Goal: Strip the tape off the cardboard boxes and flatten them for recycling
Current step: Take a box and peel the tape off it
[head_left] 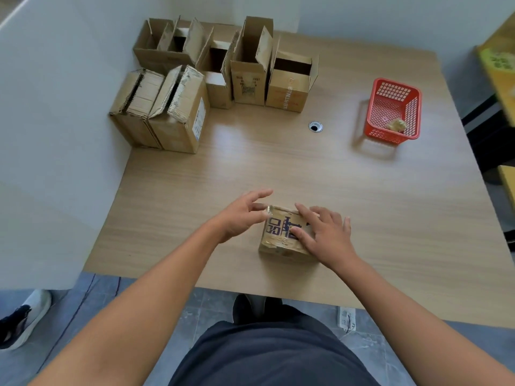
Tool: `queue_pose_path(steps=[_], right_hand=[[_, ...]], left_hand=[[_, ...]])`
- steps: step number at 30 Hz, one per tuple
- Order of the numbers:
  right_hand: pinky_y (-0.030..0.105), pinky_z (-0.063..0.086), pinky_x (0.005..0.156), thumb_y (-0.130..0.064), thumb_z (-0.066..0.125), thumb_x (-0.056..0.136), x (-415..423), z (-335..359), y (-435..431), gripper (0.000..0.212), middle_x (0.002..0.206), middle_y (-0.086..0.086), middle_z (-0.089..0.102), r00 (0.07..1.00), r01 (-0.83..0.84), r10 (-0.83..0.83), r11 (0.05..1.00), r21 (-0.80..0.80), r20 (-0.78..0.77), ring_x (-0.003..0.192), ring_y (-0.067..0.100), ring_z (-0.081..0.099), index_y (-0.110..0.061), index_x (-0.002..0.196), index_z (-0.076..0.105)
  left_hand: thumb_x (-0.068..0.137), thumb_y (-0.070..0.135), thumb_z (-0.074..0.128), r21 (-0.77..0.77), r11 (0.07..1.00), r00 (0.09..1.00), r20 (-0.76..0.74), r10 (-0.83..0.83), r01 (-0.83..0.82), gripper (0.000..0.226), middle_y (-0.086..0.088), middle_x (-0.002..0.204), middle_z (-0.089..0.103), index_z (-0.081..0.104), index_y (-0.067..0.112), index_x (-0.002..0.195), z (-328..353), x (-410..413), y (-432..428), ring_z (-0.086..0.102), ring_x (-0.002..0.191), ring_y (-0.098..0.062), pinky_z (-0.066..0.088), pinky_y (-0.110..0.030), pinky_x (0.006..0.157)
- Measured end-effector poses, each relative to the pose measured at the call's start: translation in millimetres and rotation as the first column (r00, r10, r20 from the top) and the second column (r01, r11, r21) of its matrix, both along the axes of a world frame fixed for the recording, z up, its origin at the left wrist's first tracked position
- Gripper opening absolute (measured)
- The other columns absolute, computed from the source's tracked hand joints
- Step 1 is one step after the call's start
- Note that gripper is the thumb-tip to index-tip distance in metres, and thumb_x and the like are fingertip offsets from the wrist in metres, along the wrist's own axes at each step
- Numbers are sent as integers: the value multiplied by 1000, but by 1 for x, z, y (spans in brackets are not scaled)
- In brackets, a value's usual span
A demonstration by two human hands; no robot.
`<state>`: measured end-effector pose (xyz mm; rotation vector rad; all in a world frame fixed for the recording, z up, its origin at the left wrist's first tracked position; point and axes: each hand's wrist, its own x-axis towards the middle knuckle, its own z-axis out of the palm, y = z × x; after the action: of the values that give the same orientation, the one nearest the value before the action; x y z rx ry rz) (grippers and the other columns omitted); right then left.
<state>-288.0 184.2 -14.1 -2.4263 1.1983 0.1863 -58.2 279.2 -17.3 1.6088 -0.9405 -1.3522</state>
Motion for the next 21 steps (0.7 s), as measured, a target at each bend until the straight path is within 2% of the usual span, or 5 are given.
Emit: queue_pose_path(steps=[7, 11, 15, 19, 21], right_hand=[[63, -6, 122, -68, 24, 98, 3, 1, 9, 56, 145, -11, 43, 1000, -24, 24, 999, -31, 5, 140, 20, 35, -60, 154, 20], [58, -7, 124, -83, 10, 84, -1, -2, 15, 73, 155, -10, 33, 999, -44, 43, 998, -52, -9, 146, 20, 24, -63, 154, 10], [57, -7, 124, -89, 8, 79, -1, -4, 16, 76, 159, -9, 27, 999, -19, 18, 999, -50, -29, 149, 19, 17, -66, 151, 0], [56, -6, 124, -91, 6, 78, -1, -8, 13, 76, 160, -8, 28, 999, -7, 6, 999, -51, -35, 150, 18, 16, -68, 150, -2], [56, -7, 124, -92, 5, 77, -2, -10, 12, 76, 160, -7, 28, 1000, 6, -7, 999, -44, -26, 151, 18, 16, -69, 149, -3]], left_hand=[[86, 10, 80, -50, 997, 913, 406, -39, 65, 32, -1, 106, 75, 76, 15, 117, 4, 1, -9, 69, 101, -14, 53, -24, 95], [83, 5, 82, -78, 993, 966, 234, 105, -89, 17, 10, 88, 76, 81, 16, 95, 0, -1, -10, 71, 85, 0, 54, -18, 87], [84, 7, 81, -165, 960, 949, 186, 256, -227, 19, 12, 83, 77, 79, 26, 85, -6, -13, -8, 72, 85, -6, 57, -25, 88], [89, 3, 75, -105, 832, 835, -160, 526, -544, 14, -2, 81, 77, 76, 17, 85, -16, -35, 2, 75, 85, -22, 62, -37, 83], [92, 5, 72, -136, 819, 826, -191, 531, -558, 11, -2, 83, 75, 73, 16, 89, -20, -42, 8, 74, 86, -22, 62, -35, 80]])
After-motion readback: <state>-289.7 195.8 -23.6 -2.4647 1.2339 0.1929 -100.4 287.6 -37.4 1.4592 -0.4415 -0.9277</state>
